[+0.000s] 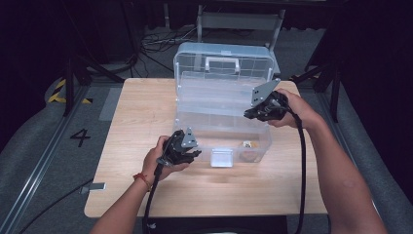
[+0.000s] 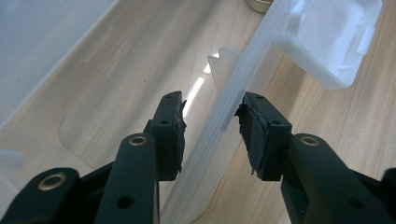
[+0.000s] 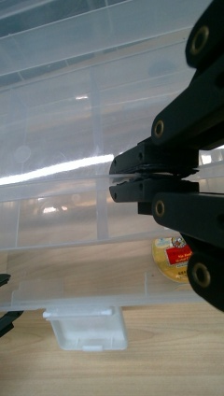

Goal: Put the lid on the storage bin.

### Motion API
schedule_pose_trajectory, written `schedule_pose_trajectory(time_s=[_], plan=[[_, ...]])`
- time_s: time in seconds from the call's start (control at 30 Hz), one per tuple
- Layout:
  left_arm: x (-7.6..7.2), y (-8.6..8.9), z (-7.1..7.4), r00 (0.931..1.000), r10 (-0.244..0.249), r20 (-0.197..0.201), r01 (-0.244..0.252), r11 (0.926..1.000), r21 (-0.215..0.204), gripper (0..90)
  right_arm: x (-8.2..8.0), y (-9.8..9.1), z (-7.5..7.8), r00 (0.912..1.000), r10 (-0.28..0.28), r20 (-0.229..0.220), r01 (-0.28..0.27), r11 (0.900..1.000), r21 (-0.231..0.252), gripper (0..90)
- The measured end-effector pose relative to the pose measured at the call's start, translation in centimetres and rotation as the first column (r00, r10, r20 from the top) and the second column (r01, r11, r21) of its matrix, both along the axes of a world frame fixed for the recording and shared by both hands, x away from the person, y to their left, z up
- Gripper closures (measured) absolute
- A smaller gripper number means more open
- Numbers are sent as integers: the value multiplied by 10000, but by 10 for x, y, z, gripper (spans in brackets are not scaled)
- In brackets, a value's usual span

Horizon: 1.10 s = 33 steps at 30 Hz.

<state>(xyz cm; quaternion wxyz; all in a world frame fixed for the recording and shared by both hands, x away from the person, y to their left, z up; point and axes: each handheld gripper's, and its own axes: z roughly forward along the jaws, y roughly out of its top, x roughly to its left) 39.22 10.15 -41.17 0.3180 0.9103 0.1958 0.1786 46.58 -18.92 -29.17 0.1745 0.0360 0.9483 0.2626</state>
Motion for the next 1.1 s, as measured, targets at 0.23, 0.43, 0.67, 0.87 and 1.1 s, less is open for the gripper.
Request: schedule_pose_trajectory(time_s=[0.23,0.43,0.67,0.87,1.1], plan=[[1,2,0,9999,-105,-61,105,9999,-113,616,-9,-4,-6,9995,-33,320,25,9997,254,859],[2,4,0,9997,-213,-156,208,9991,-360,628,-14,-7,-11,9994,-65,347,48,9987,498,852],[-2,6,3,9993,-329,150,335,9985,-424,673,-16,-9,-16,9999,-47,94,39,9963,854,844],[-2,8,3,9990,-397,203,407,9978,-517,668,-19,-9,-18,9997,-198,174,181,9958,903,832],[-3,11,4,9992,-329,221,342,9976,-600,644,-22,-12,-22,9993,-329,192,302,9915,1264,824]])
